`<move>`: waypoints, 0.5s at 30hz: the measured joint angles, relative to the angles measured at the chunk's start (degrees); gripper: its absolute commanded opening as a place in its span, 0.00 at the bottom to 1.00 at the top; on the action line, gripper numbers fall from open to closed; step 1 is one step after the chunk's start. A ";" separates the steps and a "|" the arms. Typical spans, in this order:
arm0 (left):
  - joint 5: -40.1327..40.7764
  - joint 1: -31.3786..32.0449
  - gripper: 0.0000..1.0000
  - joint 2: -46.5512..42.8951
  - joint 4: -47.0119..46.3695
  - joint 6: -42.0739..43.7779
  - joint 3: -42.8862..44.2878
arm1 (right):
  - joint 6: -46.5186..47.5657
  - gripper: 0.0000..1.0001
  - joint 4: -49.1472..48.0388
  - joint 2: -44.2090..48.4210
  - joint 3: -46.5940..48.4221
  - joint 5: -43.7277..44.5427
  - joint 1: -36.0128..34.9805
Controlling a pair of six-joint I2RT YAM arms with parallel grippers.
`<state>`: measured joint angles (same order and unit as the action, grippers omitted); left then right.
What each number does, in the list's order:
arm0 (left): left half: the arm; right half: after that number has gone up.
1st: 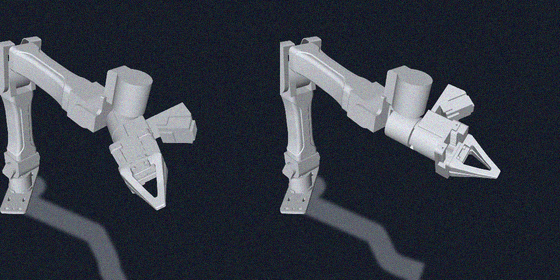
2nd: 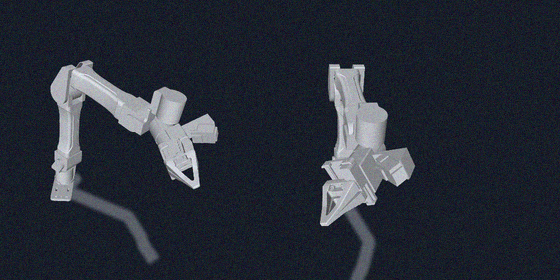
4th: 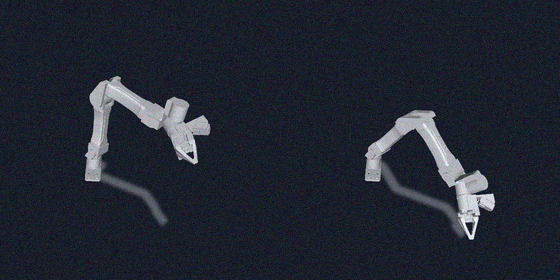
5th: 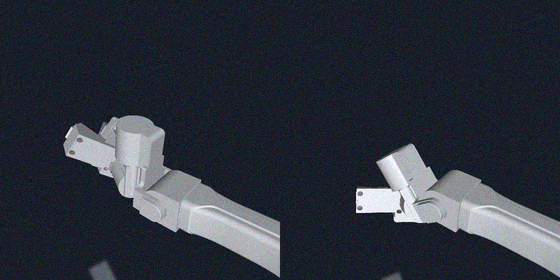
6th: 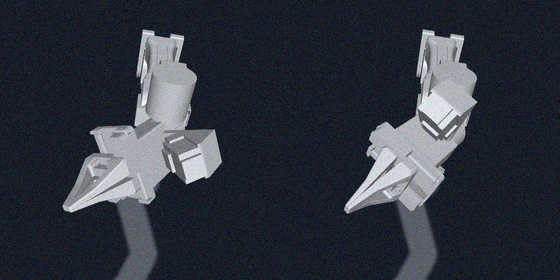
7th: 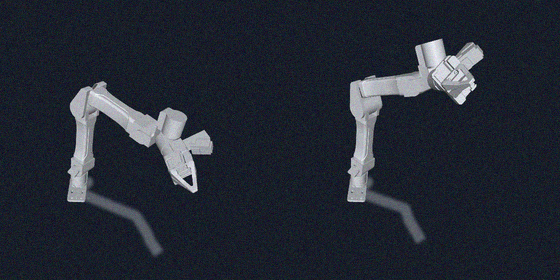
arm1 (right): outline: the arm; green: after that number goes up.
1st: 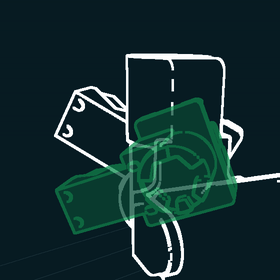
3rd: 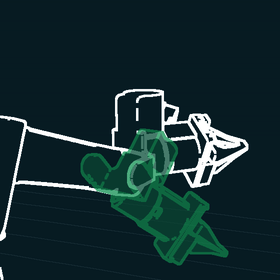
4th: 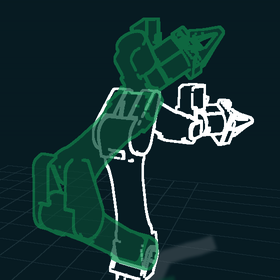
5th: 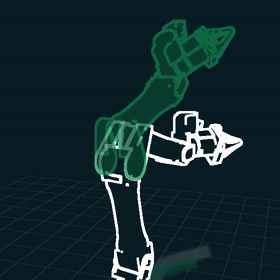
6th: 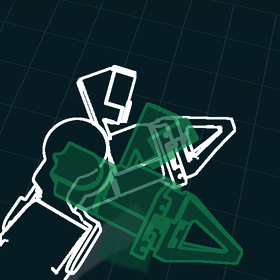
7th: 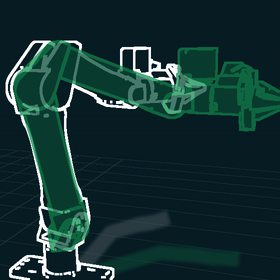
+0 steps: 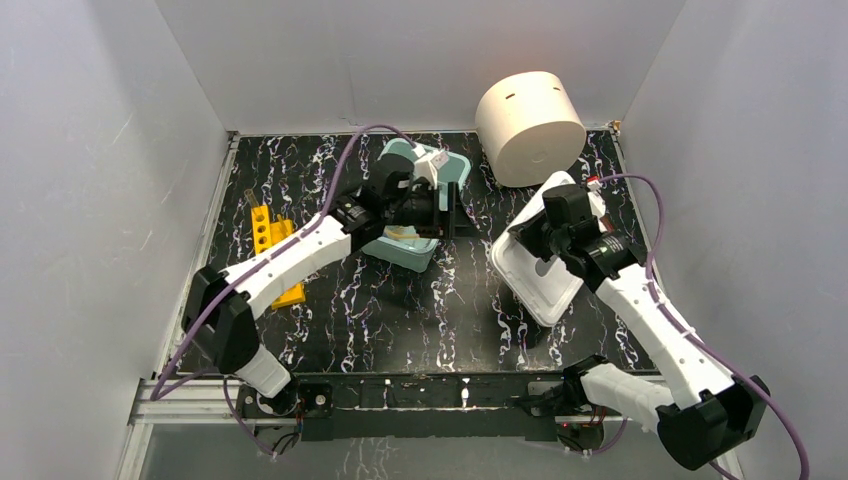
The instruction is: Organize the chemistry lab equipment
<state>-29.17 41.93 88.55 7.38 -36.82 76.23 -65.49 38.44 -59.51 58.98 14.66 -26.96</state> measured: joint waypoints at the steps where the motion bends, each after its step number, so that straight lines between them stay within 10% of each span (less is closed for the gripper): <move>1: -0.07 0.61 0.70 0.94 -0.31 -0.66 0.04 | -0.37 0.02 -0.02 0.57 -0.09 -0.15 0.00; 9: -0.31 5.97 0.68 9.07 -0.98 -2.84 2.64 | -3.21 0.02 -0.94 3.87 -1.36 -1.60 0.00; 15: -2.27 7.43 0.48 11.30 -1.95 -3.65 3.32 | -3.61 0.02 -1.20 3.98 -1.55 -2.29 0.17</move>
<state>-31.44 49.36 99.85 5.43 -40.47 79.55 -69.10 37.23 -55.53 57.43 12.36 -26.79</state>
